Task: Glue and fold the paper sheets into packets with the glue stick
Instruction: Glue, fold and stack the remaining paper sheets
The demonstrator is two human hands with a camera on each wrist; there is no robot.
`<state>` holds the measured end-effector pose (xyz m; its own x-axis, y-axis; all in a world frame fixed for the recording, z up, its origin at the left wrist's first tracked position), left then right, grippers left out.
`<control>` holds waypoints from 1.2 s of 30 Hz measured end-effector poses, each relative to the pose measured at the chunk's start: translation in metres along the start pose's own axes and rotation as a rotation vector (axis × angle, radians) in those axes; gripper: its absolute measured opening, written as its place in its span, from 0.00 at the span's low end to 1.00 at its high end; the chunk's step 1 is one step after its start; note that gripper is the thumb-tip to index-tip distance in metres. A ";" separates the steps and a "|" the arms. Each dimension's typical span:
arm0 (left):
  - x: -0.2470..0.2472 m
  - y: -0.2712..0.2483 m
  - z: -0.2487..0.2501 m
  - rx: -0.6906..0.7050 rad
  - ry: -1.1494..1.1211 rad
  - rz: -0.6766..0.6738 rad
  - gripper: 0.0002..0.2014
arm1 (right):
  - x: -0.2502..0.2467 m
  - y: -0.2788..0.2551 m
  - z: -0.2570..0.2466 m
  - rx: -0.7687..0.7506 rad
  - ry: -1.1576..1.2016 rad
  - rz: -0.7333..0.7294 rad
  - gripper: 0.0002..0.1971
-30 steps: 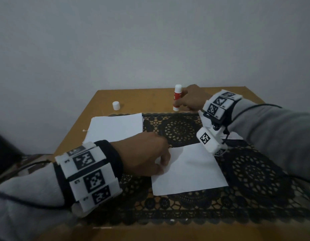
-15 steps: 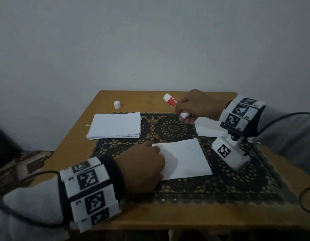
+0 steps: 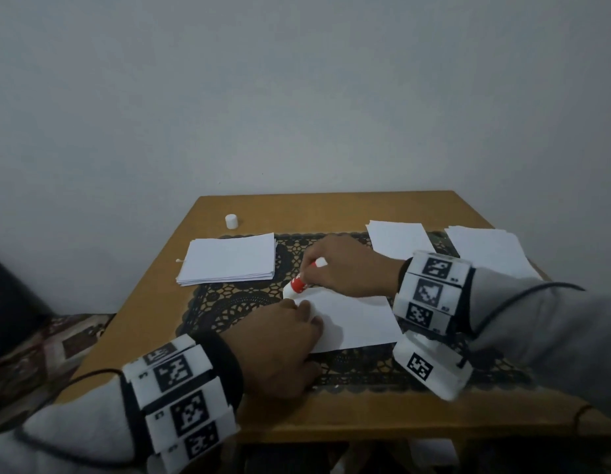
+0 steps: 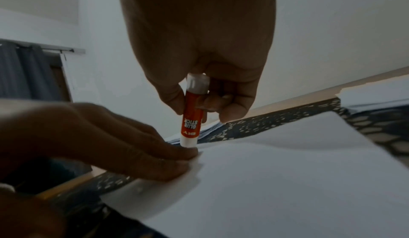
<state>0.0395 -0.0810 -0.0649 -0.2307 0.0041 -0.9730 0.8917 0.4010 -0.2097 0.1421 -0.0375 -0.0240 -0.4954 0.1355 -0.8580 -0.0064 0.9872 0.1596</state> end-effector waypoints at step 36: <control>-0.019 0.033 -0.002 -0.051 0.020 0.098 0.27 | -0.058 -0.038 0.071 0.177 -0.285 0.084 0.12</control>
<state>0.0726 -0.0654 -0.0536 -0.1515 0.0633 -0.9864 0.8894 0.4443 -0.1080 0.2326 -0.0765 -0.0144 -0.2251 0.2102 -0.9514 0.1870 0.9676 0.1695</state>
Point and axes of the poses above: each hand's wrist, its own y-axis towards the middle knuckle, its own x-axis out of the palm, z = x × y, the point moved 7 cm from there along y, towards the middle knuckle, and after that the axes turned 7 degrees about z, right-handed, at the moved point
